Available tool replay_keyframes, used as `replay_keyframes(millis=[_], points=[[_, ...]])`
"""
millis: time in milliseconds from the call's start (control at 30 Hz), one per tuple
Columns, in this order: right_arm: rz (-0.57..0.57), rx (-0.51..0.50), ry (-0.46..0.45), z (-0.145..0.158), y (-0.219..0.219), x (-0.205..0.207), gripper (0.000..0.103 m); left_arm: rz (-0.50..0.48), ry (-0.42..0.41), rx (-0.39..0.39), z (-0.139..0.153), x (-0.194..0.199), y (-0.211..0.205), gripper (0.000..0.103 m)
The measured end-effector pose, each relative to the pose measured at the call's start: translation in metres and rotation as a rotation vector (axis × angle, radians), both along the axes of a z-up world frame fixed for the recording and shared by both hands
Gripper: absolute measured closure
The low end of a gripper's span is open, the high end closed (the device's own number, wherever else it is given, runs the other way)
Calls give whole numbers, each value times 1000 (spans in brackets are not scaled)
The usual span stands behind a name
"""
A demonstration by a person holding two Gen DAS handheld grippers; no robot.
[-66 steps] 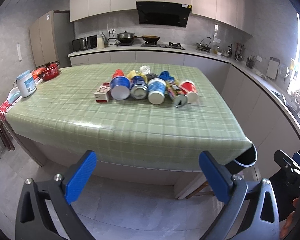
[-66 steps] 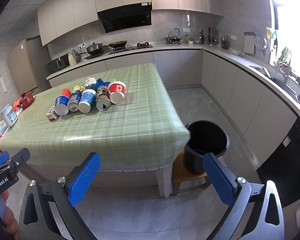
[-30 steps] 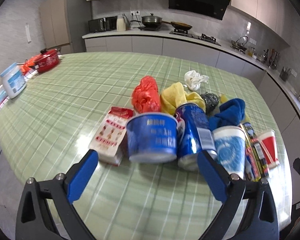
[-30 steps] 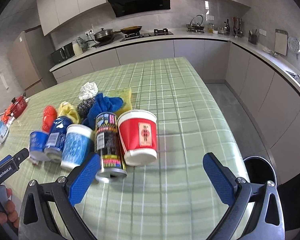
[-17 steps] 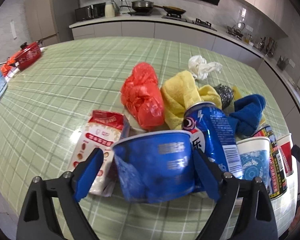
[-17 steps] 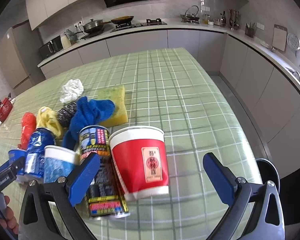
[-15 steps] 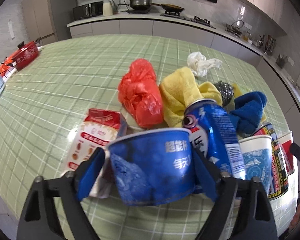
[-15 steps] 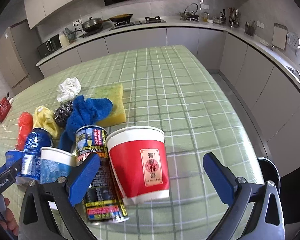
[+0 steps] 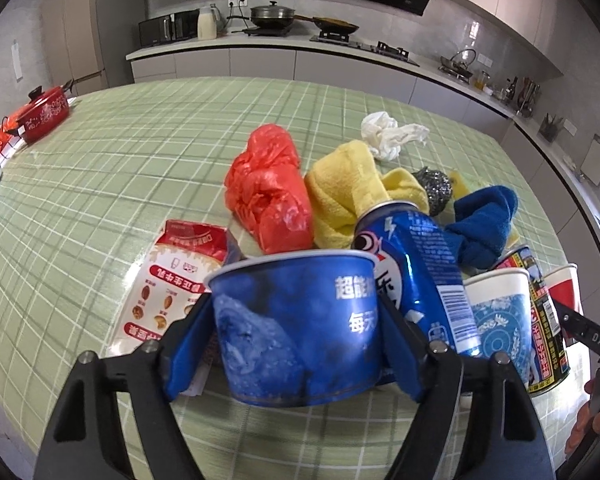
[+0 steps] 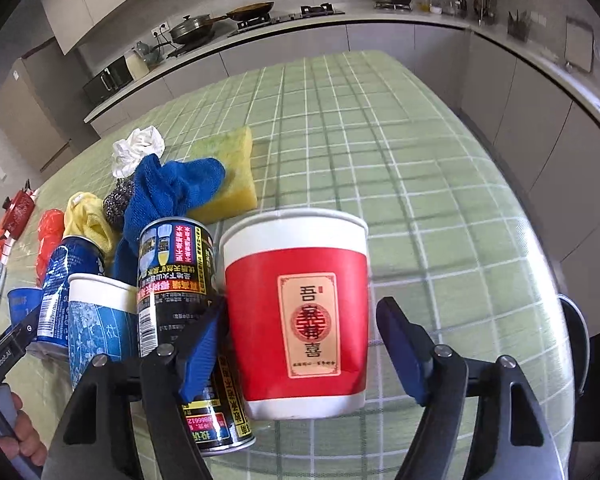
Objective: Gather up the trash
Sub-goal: 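Close the left tool on the blue cup while the right tool grasps the red cup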
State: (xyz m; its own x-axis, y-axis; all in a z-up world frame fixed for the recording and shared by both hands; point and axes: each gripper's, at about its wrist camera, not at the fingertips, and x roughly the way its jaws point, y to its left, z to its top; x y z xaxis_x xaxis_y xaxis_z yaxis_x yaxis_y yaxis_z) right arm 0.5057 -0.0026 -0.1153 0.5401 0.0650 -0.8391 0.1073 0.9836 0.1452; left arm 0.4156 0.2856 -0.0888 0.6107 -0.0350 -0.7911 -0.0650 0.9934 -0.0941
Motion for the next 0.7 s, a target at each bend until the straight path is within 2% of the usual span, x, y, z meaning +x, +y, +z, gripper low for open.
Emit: replay_keyframes(millis=[33,100,367,567,700], points=[[9,-6,4,-2,1,1,39,-2,-1,0,0,0,0,24],[22,-11,3,-3,3,1,40,-1,-5,-3,2,0,0,24],[11,-28,-82,25,0,-16,41,6,-95,-15,32,-9,-2,24],[-37,-27,-131,50,-13,-36,42,-77,-161,-43,59,-15,-22,24],[-100,-29,-146,60,-34,-56,41,-180,-174,-82,66,-14,-54,24]])
